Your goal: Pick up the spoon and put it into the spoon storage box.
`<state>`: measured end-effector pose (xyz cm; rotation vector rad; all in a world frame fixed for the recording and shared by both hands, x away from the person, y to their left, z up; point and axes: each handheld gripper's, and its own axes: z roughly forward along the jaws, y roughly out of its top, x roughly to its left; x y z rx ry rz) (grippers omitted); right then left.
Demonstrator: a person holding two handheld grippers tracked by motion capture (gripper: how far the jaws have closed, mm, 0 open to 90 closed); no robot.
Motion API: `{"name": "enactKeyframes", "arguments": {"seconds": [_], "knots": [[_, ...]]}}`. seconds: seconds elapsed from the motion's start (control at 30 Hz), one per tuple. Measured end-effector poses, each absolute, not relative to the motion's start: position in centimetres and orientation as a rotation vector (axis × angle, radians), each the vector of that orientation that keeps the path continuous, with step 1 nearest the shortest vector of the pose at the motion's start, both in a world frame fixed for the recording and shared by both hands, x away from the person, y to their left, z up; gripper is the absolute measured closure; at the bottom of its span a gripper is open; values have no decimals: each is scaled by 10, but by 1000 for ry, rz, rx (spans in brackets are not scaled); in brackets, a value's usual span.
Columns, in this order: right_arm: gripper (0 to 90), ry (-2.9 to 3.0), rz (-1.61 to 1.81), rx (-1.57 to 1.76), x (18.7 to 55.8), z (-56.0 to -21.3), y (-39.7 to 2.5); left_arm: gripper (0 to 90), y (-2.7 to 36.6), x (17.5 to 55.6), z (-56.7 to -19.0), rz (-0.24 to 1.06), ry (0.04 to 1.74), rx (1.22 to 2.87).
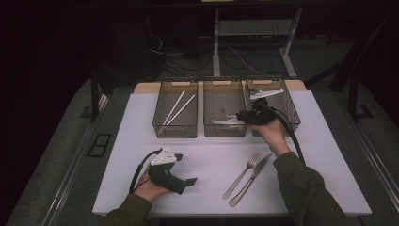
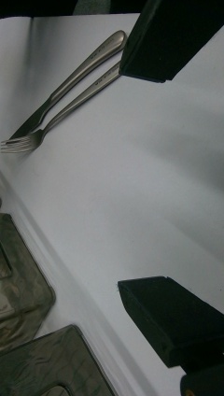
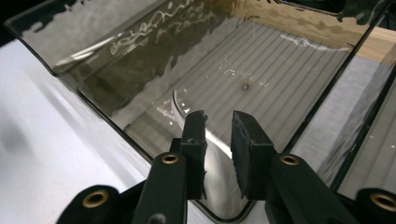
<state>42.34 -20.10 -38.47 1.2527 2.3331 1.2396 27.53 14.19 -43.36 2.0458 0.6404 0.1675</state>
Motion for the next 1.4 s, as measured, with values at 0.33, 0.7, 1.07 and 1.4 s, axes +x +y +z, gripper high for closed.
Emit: {"name": "enactKeyframes", "arguments": {"seconds": [0.33,0.7,1.07,1.4], "knots": [[581,2316,1334,1244,416,-374,-207,0,142,275,-433,168,638,2048],[464,2339,1390,1147,392,-364,-217,0,143,276,-434,161,650,2042],[467,2360,1438,1079,357,-366,-229,0,144,277,-434,163,659,2040],[653,2452,1447,1024,326,-382,-237,0,145,277,-434,163,669,2036]]}}
